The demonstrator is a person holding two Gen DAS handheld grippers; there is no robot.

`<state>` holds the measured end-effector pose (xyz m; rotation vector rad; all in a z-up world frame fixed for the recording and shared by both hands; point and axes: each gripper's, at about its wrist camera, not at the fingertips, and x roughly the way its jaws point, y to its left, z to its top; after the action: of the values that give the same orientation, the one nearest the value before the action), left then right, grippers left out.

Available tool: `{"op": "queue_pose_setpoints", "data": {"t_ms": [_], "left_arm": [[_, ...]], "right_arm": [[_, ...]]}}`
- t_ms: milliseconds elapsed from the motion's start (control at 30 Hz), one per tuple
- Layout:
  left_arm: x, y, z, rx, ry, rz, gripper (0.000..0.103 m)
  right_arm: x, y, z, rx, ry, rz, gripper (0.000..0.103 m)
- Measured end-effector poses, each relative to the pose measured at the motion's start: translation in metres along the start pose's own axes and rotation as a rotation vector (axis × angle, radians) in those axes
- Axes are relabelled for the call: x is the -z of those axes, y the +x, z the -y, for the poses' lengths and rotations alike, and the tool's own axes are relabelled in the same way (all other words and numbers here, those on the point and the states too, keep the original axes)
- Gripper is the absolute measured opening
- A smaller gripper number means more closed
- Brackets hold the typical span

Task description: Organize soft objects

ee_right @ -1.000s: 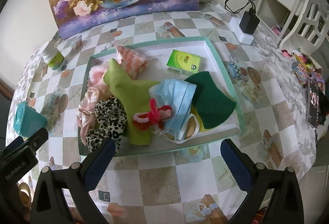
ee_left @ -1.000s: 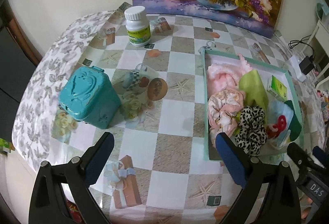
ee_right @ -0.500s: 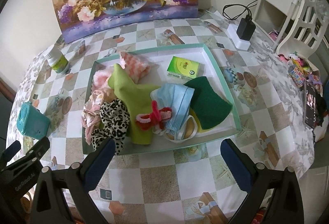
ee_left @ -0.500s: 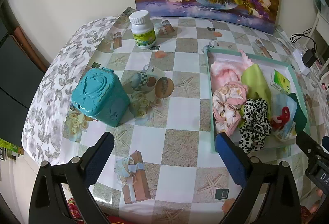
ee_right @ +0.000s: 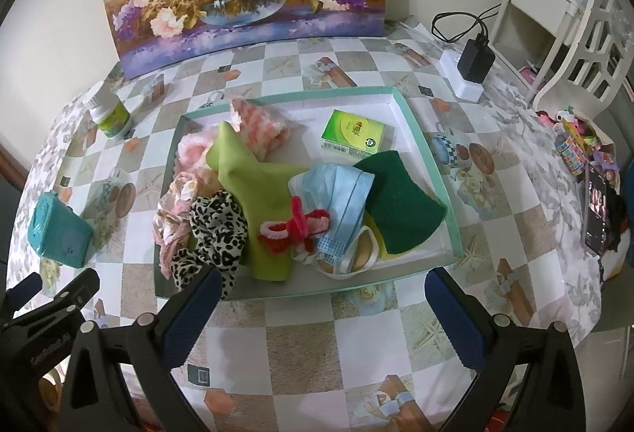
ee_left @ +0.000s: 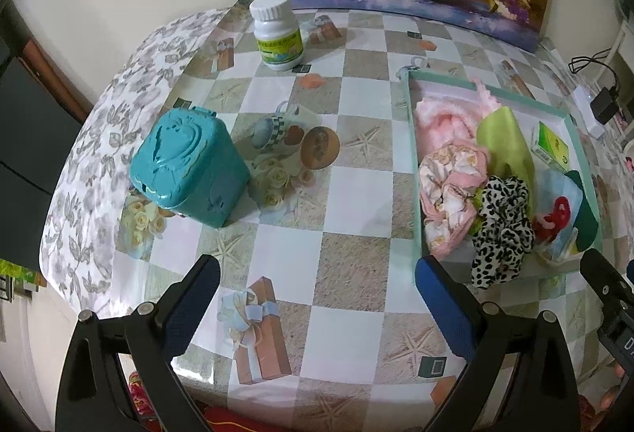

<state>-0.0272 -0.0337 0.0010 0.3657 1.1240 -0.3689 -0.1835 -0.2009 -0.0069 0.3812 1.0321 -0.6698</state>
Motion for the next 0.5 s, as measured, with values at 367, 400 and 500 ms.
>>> {"op": "queue_pose_setpoints", "data": {"t_ms": [367, 400, 500], "left_arm": [[-0.001, 0.0033, -0.0041, 0.003, -0.017, -0.018, 0.099], [-0.001, 0.0034, -0.004, 0.003, -0.017, -0.019, 0.099], [-0.001, 0.0039, -0.0043, 0.001, -0.015, -0.021, 0.099]], "right_arm": [[0.0002, 0.0065, -0.0001, 0.019, -0.016, -0.025, 0.103], [0.0003, 0.0069, 0.0, 0.021, -0.016, -0.027, 0.103], [0.0007, 0.0083, 0.0001, 0.025, -0.019, -0.033, 0.103]]}}
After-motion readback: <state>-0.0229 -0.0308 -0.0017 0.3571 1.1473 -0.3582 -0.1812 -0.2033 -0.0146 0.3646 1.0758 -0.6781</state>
